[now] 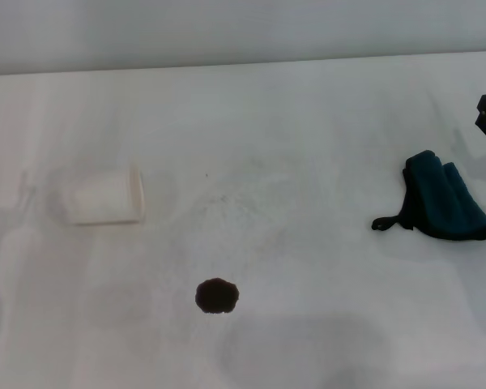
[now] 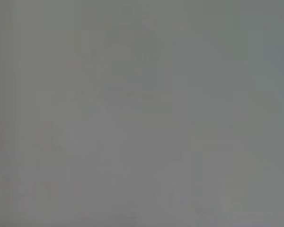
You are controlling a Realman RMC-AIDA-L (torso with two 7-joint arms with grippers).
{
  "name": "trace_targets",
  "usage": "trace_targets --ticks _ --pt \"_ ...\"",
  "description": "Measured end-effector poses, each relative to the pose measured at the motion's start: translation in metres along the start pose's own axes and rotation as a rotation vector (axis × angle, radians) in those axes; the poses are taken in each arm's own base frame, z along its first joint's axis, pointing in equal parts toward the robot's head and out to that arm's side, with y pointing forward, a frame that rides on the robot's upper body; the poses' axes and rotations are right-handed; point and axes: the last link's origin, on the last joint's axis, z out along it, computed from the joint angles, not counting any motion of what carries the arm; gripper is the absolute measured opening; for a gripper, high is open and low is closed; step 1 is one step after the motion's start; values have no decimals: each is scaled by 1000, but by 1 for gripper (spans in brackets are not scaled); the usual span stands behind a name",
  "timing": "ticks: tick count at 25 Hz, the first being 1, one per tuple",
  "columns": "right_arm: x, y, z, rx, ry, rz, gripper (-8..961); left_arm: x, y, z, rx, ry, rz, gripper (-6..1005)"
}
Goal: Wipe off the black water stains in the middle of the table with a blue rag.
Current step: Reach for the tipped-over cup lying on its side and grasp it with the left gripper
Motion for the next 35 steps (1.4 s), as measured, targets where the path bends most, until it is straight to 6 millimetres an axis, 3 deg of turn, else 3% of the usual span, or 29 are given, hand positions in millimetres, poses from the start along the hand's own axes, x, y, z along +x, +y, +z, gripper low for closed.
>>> trace_targets --ticks 26,35 --pt "1 0 0 4 6 3 871 1 0 5 -7 2 25 862" --pt "4 -1 -4 19 13 19 870 6 -4 31 -165 -15 -11 861"
